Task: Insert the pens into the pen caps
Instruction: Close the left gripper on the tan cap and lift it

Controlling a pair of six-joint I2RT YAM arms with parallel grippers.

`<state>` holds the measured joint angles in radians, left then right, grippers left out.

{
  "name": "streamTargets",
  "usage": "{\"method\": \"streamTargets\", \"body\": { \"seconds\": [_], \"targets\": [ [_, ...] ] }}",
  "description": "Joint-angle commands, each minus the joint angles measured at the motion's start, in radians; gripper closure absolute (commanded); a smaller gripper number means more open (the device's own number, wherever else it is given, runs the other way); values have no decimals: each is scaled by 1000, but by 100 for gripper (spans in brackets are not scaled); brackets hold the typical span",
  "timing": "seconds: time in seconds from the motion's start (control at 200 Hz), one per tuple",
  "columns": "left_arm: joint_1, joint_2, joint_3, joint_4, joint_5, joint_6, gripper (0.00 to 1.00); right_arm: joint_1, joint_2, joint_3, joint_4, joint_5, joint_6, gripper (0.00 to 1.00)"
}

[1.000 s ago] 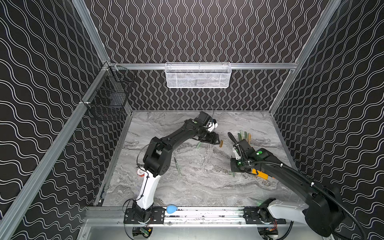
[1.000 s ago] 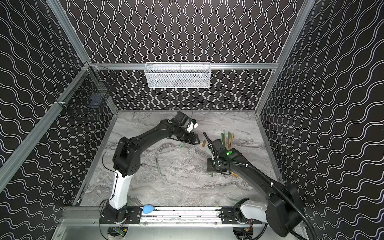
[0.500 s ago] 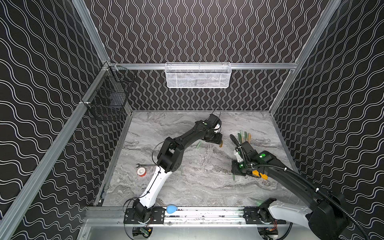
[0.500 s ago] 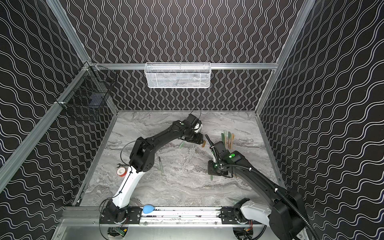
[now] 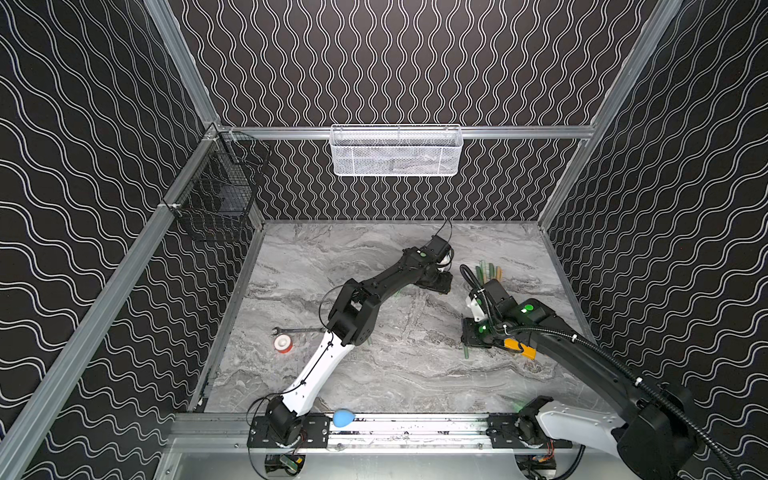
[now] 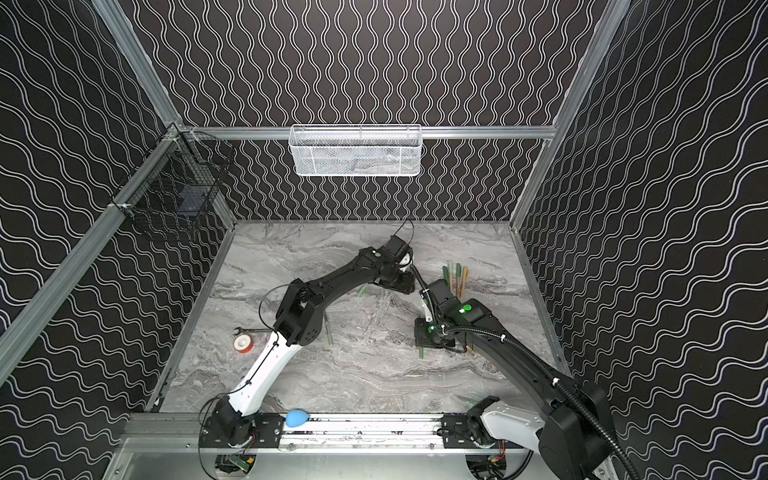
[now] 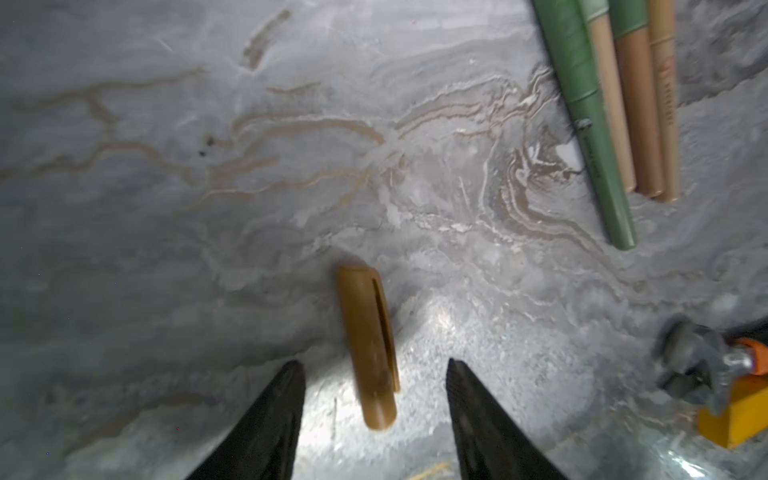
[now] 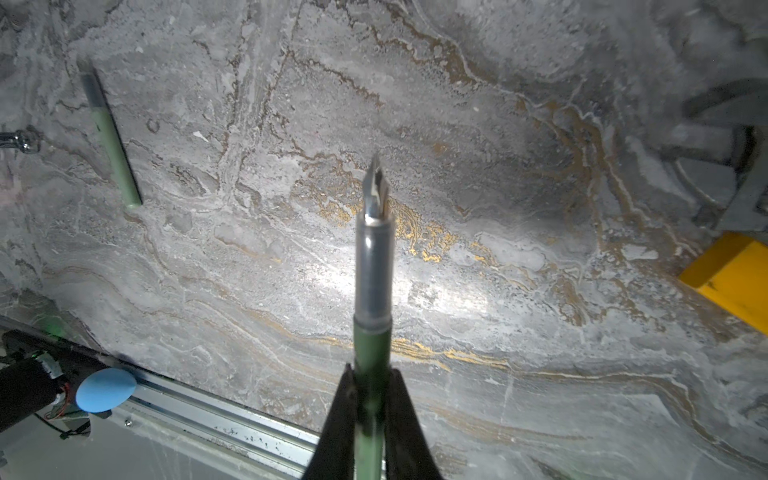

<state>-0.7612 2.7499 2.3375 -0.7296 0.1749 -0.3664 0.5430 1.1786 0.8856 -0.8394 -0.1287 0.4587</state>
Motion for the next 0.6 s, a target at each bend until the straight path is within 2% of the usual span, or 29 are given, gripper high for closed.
{"method": "streamTargets", "body": {
  "seconds": [0.0, 0.19, 0.31, 0.596],
  "targets": [
    [-7, 21, 20, -14, -48, -10, 46, 1, -4, 12, -29, 6, -6, 95],
    [-11, 50, 50, -30, -75, -12, 55, 0, -13, 10, -35, 6, -6, 95],
    [-10, 57, 63, -30, -66, -13, 68, 0, -12, 7, -34, 2, -9, 95],
    [-7, 17, 14, -5, -39, -8, 78, 1, 14, 13, -10, -12, -25, 95]
  ]
}}
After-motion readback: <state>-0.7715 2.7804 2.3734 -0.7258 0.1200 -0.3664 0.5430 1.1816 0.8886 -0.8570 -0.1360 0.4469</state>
